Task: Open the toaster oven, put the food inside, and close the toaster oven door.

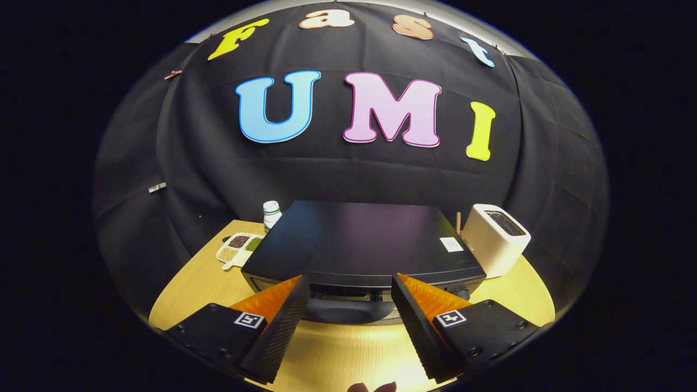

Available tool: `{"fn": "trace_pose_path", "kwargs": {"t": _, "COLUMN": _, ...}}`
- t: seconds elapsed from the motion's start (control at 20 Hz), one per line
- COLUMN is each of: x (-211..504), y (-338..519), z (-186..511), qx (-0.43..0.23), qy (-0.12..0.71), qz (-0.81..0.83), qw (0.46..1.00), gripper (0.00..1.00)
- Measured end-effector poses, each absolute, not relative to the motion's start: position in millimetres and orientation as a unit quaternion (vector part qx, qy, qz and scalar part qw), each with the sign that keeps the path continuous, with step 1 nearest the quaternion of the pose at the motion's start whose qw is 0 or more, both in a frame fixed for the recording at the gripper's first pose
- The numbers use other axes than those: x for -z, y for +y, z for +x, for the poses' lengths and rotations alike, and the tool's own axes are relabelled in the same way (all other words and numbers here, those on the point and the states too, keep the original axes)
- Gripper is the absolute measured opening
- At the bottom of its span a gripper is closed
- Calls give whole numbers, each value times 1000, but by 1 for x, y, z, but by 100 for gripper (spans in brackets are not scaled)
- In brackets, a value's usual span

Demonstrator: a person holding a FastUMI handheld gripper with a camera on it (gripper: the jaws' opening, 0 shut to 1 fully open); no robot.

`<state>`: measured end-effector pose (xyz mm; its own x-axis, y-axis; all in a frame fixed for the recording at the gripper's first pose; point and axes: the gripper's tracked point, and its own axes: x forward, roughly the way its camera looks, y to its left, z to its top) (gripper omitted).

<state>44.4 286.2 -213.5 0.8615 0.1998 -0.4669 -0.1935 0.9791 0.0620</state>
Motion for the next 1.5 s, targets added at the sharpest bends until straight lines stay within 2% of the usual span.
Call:
{"fn": "trace_pose_path", "kwargs": {"t": 0.15, "x": 245, "y": 290, "z": 42, "qx": -81, "qy": 298, "qz": 18, "qw": 951, "gripper": 98}}
{"fn": "trace_pose_path", "kwargs": {"t": 0.6, "x": 255, "y": 289, "z": 34, "qx": -85, "qy": 298, "qz": 13, "qw": 951, "gripper": 100}}
{"fn": "trace_pose_path", "kwargs": {"t": 0.95, "x": 275, "y": 282, "z": -30, "qx": -79, "qy": 323, "qz": 16, "qw": 943, "gripper": 100}}
{"fn": "trace_pose_path", "kwargs": {"t": 1.5, "x": 352, "y": 262, "z": -111, "qx": -86, "qy": 443, "qz": -1, "qw": 893, "gripper": 100}}
